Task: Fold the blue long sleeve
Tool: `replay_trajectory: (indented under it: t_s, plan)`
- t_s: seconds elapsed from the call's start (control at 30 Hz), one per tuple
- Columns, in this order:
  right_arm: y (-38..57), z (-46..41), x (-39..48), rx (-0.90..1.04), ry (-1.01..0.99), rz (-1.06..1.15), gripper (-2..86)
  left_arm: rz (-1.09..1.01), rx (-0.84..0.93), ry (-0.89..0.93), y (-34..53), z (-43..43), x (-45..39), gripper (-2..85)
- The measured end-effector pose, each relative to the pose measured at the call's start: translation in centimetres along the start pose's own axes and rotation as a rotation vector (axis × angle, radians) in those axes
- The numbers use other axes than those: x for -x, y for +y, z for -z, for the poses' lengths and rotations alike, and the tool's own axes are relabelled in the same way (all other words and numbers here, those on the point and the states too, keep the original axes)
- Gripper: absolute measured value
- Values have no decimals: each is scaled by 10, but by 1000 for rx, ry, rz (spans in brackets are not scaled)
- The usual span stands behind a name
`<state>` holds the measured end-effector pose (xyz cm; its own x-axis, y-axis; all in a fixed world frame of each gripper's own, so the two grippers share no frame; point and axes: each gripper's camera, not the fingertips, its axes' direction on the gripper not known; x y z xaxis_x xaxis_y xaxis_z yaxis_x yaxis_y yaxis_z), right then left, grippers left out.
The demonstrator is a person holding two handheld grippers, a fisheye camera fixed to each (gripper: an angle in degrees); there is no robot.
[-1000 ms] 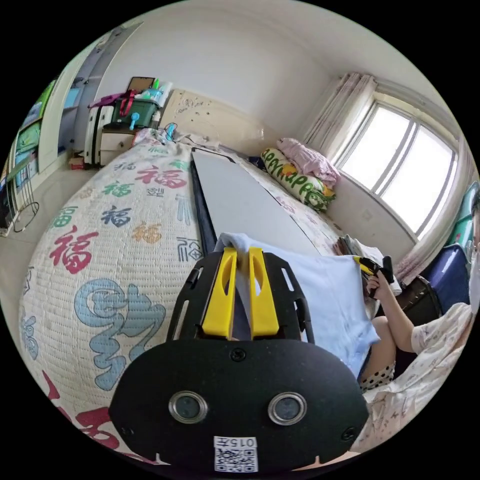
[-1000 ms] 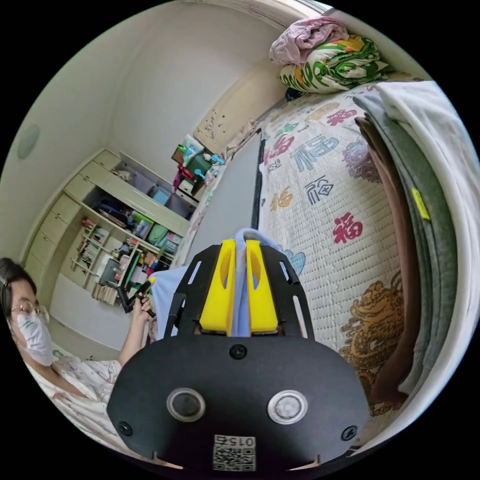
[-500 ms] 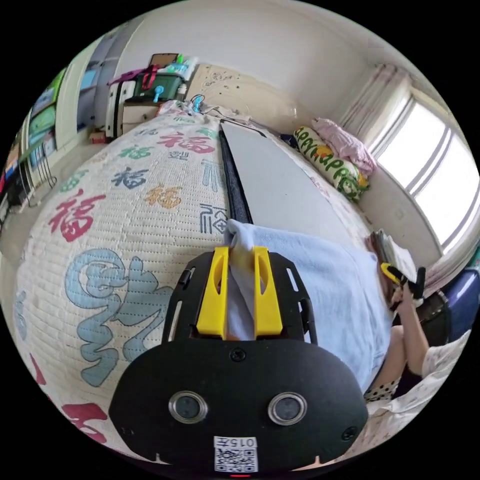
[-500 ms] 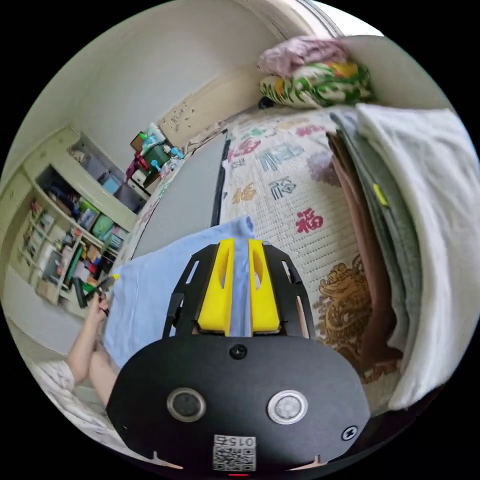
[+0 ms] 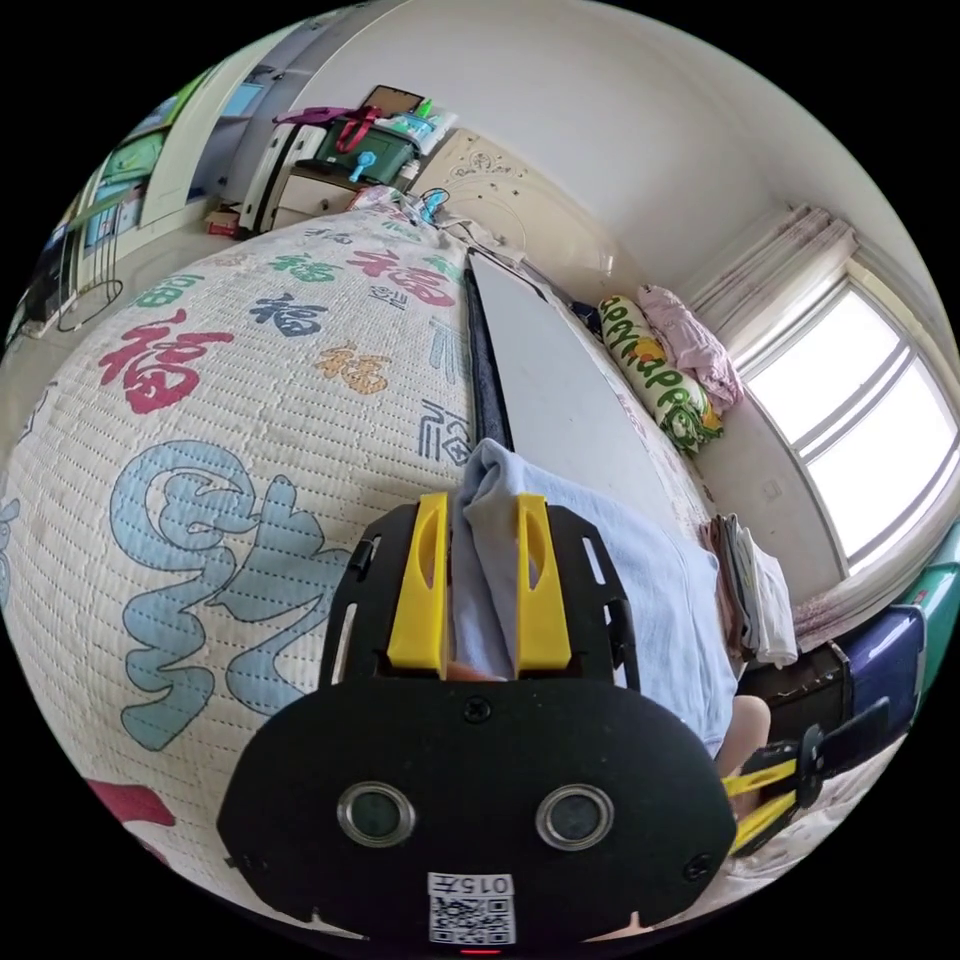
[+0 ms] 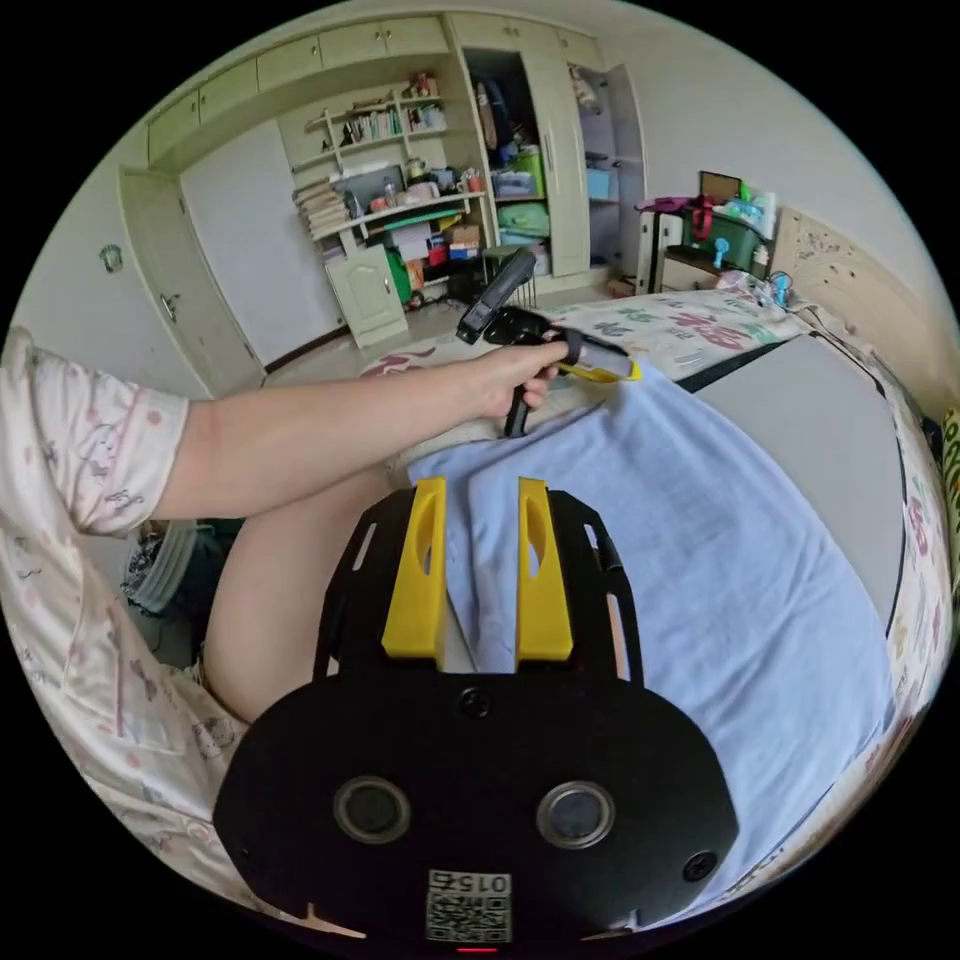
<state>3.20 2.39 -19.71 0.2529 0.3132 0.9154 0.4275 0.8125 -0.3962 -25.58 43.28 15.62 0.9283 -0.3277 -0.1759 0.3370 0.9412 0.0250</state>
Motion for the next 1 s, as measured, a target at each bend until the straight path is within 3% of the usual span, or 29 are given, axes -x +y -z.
replay_trajectory:
  t_s: [0.2,0.3,0.6,0.83,1.0]
  plan:
    - [-10,-66,17,144,92,-8,102,-7,21,83,-26,3,-6,84]
    - [-6,-76,14,162,94,-73,57,-16,-2,87,-39,12,-14,55]
    - [6,-74,12,156,29,-112,28,-214,66,-205,-89,21,-96,36]
    - [52,0,-9,55,-132,-208,78,-275,65,-291,-122,78,-151,84]
    - [123,96,-44,-117,-50,-416,77,-419,-1,-291,-115,131,-226,79]
